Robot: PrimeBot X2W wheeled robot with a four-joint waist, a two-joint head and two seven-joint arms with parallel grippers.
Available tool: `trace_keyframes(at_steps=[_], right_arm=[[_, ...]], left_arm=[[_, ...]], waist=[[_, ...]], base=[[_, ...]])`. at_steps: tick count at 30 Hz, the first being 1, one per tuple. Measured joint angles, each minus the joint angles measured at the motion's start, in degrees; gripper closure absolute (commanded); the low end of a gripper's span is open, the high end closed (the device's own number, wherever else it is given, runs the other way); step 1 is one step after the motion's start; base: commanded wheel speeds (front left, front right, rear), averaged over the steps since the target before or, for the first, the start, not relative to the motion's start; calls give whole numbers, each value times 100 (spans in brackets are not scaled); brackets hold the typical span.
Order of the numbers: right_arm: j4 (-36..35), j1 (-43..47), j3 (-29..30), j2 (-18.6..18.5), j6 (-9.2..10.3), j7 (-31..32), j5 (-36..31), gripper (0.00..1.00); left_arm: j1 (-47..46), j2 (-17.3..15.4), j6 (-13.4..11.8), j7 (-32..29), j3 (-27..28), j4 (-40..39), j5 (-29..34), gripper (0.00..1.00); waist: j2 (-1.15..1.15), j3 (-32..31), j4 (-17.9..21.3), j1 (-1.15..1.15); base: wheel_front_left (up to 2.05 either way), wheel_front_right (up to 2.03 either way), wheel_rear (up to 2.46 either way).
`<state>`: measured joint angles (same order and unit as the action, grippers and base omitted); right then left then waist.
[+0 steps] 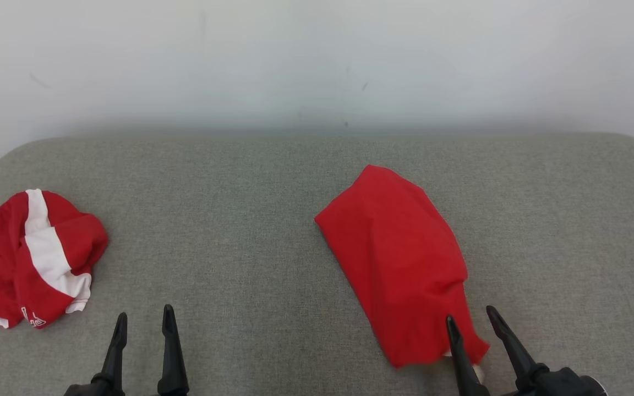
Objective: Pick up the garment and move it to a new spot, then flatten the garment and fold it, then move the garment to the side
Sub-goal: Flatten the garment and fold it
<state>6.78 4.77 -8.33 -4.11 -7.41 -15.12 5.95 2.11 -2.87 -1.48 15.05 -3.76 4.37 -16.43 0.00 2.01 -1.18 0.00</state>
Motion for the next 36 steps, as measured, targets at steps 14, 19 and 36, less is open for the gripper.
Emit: trace_keyframes(at_steps=[14, 19, 36], right_arm=[[-126, 443, 687, 0, -3, 0, 457, 0], [366, 193, 947, 49, -4, 1, 561, 0], [2582, -1057, 723, 123, -4, 1, 929, 100]], left_arm=[[19, 0, -3, 0, -2, -40, -7, 0], [15, -1, -11, 0, -9, -43, -22, 0], [-33, 0, -11, 0, 9, -20, 5, 0]], waist=[[0, -11, -43, 0], [0, 74, -59, 0], [0, 116, -180, 0]], base=[[0, 0, 0], [0, 0, 0], [0, 0, 0]])
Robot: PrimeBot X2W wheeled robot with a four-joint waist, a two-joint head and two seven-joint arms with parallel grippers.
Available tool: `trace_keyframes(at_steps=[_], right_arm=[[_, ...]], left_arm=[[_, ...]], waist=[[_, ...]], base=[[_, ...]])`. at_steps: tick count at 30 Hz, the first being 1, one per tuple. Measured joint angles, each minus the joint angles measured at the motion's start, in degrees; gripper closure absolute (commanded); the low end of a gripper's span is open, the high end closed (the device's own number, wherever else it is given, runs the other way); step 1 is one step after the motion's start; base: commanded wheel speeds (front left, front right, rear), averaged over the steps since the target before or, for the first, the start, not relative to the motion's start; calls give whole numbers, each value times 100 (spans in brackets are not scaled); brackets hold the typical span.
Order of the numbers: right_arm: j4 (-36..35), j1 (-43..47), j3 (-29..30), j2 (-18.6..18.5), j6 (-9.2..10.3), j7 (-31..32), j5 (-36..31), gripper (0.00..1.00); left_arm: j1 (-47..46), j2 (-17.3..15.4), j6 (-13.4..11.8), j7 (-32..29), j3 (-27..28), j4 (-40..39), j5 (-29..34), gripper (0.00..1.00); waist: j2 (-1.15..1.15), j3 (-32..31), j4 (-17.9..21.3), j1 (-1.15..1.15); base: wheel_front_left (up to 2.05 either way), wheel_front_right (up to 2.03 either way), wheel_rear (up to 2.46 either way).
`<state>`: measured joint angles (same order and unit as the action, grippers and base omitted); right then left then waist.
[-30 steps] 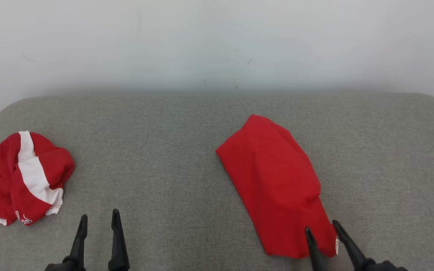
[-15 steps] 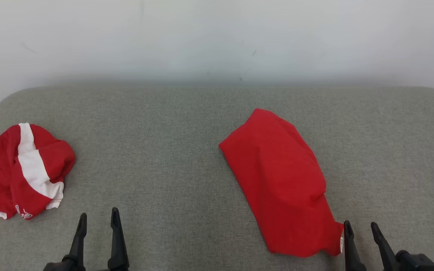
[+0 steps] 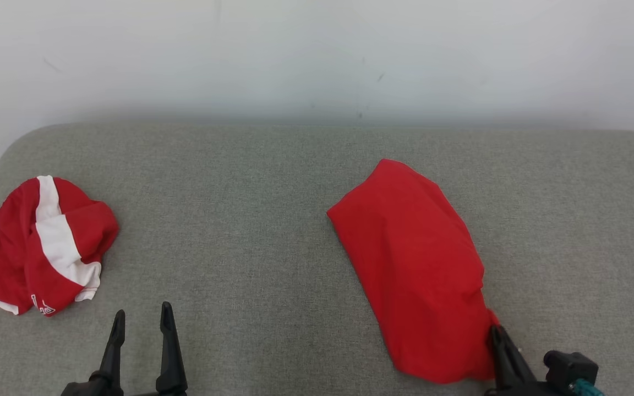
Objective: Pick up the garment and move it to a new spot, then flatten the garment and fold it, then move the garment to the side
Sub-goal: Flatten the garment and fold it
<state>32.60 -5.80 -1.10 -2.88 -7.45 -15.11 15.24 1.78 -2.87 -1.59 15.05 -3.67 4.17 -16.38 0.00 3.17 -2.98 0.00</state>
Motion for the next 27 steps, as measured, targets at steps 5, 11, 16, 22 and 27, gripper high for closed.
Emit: trace_keyframes(at_steps=[5, 11, 16, 22, 27], right_arm=[[-537, -129, 426, -33, 0, 2, -152, 100], [-1497, -159, 1229, -79, 0, -1, -223, 100], [-1742, -68, 1871, -152, 0, -1, -259, 100], [-1707, 48, 2315, -161, 0, 0, -259, 100], [-1969, -35, 1767, -120, 0, -1, -137, 100]], left_arm=[[25, -1, -43, 0, -4, -19, -19, 0], [25, -1, -69, 0, -9, -65, -48, 0], [22, 0, -92, 0, -68, -64, -85, 0], [-2, 0, -94, 0, -132, -56, -119, 0], [3, -1, -94, 0, -122, -22, -120, 0]], waist=[[0, -21, 35, 0], [0, 13, 113, 0], [0, 49, 131, 0], [0, 62, 72, 0], [0, 25, 61, 0]], base=[[0, 0, 0], [0, 0, 0], [0, 0, 0], [0, 0, 0], [0, 0, 0]])
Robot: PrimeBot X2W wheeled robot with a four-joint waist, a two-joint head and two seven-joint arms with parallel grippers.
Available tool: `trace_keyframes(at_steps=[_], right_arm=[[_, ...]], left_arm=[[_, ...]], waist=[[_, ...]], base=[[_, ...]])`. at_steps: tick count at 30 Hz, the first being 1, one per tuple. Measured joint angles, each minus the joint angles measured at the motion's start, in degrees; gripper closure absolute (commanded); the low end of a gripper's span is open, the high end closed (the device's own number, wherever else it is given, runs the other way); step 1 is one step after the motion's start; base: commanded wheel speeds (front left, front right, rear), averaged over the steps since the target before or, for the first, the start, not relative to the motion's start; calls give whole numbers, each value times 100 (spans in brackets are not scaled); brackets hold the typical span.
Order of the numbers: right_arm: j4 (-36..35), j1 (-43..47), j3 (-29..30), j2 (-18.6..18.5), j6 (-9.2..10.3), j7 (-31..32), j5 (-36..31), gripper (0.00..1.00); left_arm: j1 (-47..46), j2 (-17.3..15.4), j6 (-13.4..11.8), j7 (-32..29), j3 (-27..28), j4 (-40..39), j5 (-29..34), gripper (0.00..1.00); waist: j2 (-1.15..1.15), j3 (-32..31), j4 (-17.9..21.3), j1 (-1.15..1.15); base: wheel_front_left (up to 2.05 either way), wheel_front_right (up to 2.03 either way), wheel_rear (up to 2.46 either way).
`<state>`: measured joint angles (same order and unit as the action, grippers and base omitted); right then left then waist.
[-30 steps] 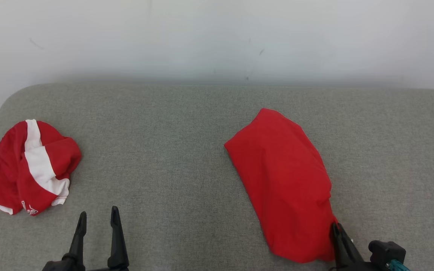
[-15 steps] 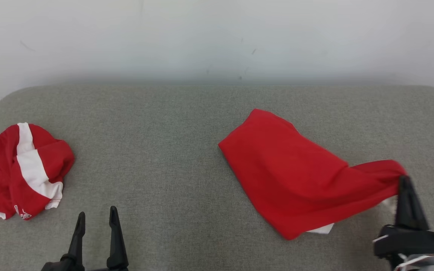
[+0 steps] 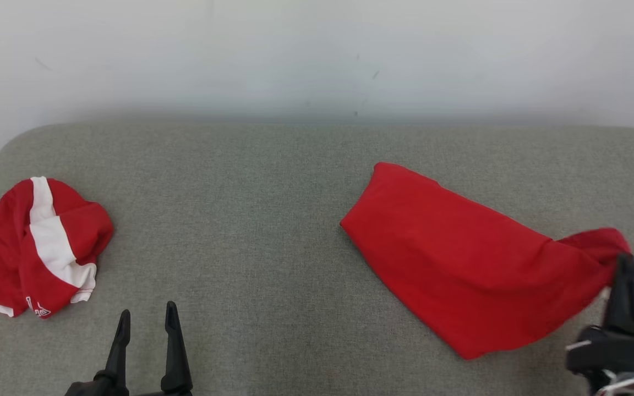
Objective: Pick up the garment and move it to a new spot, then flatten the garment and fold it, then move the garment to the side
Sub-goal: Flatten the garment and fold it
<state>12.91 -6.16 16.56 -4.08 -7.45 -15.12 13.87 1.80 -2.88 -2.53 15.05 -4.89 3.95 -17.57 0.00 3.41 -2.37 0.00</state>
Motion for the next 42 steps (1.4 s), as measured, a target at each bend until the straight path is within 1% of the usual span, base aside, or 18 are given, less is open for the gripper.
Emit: trace_keyframes(at_steps=[7, 8, 10, 16, 19, 22, 24, 27, 28, 29, 34, 38, 40, 42], right_arm=[[-458, -265, -1618, 91, 0, 0, 121, 100], [-458, -265, -1618, 91, 0, 0, 121, 100], [-487, -357, -2169, 105, 0, 0, 214, 100], [-388, -449, -4079, 120, 0, 0, 740, 100], [-109, -447, -4844, 125, 0, -1, 936, 100], [386, -464, -5487, 120, 0, 1, 1089, 100], [795, -542, -5843, 120, 0, 2, 1083, 100], [1413, -693, -6102, 130, 0, -1, 1178, 100], [1500, -700, -6119, 116, 0, 4, 1255, 30], [1493, -713, -6082, 113, 0, 3, 1323, 0], [1345, -866, -5918, 120, 0, 2, 1446, 0], [645, -665, -5569, 125, 0, -1, 1432, 0], [387, -525, -5345, 121, 0, 0, 1201, 0], [234, -354, -5096, 23, 0, 0, 927, 0]], left_arm=[[-3, 2, 35, 0, -29, 48, 0, 0], [-3, 2, 35, 0, -29, 48, 0, 0], [0, 0, 49, 0, -27, 52, 0, 0], [50, 1, 48, 0, -54, 62, -1, 0], [60, 0, 52, 0, -51, 64, -7, 0], [105, 1, 56, 0, -25, 71, 4, 0], [169, 0, 64, 0, -2, 79, 12, 0], [172, 2, 102, 0, 30, 81, 29, 0], [172, 1, 102, 0, 37, 80, 30, 0], [173, -1, 103, 0, 57, 82, 32, 0], [182, 0, 100, 0, 119, 79, 44, 0], [208, 1, 93, 0, 126, 68, 40, 0], [208, 0, 80, 0, 124, 56, 27, 0], [208, 2, 51, 0, 114, 38, 9, 0]], waist=[[0, -96, -130, 0], [0, -96, -130, 0], [0, -125, -186, 0], [0, -206, -412, 0], [0, -238, -557, 0], [0, -264, -699, 0], [0, -278, -780, 0], [0, -288, -873, 0], [0, -289, -891, 0], [0, -290, -898, 0], [0, -317, -826, 0], [0, -363, -715, 1], [0, -377, -654, 0], [0, -390, -593, 0]], base=[[0, 0, 0], [0, 0, 0], [0, 0, 0], [0, 0, 0], [0, 0, 0], [0, 0, 0], [0, 0, 0], [0, 0, 0], [0, 0, 0], [0, 0, 0], [0, 0, 0], [0, 0, 0], [0, 0, 0], [0, 0, 0]])
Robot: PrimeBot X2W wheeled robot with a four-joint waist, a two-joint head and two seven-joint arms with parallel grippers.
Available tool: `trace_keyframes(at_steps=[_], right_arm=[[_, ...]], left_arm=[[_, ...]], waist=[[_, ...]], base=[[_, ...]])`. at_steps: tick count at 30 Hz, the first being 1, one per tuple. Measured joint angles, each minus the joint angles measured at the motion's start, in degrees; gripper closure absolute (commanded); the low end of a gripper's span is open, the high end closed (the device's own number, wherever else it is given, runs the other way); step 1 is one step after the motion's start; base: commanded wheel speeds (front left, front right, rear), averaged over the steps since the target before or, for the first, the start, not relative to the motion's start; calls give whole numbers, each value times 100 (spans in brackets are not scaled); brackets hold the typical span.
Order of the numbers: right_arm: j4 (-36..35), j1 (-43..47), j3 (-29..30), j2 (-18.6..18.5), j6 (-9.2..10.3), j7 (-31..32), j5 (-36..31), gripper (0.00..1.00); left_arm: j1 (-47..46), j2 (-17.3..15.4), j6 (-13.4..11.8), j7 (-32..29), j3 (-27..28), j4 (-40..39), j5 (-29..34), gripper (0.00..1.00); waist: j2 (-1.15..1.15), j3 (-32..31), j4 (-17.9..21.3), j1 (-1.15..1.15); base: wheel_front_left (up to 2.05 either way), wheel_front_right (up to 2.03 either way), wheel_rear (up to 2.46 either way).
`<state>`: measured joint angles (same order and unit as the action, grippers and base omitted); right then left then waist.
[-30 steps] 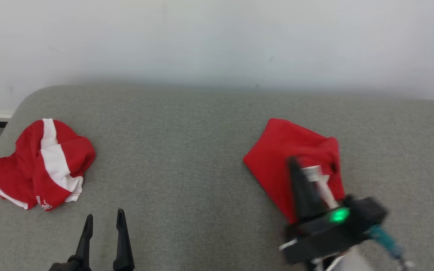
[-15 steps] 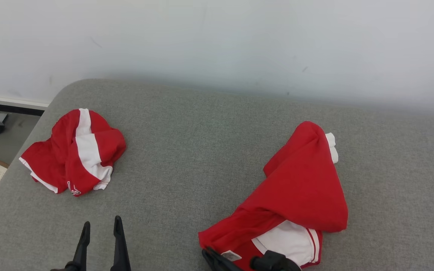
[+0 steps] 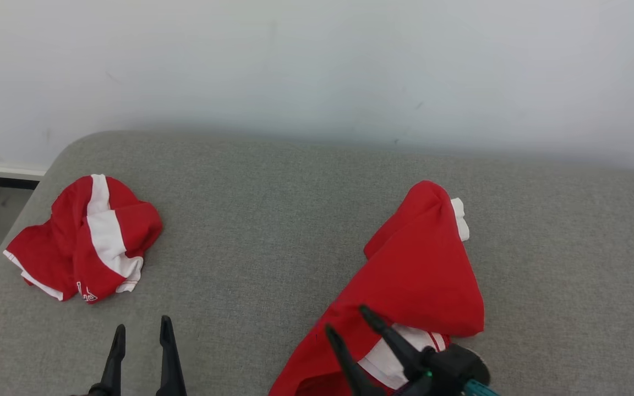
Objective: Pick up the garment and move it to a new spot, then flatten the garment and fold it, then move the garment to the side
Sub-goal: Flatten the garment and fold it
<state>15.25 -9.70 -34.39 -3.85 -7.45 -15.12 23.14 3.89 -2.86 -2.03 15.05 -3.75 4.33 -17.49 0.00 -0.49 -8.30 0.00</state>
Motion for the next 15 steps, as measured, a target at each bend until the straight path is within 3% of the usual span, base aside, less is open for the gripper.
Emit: trace_keyframes(at_steps=[6, 15], right_arm=[[-138, 419, 546, -469, 0, 0, -743, 0], [523, 651, 431, -770, 0, 0, -1674, 0]], left_arm=[[1, -1, -31, 0, -10, -54, -18, 0], [1, -2, -15, 0, -10, -2, 67, 0]], waist=[[0, 9, 162, 0], [0, 60, 201, 0]], base=[[0, 0, 0], [0, 0, 0]])
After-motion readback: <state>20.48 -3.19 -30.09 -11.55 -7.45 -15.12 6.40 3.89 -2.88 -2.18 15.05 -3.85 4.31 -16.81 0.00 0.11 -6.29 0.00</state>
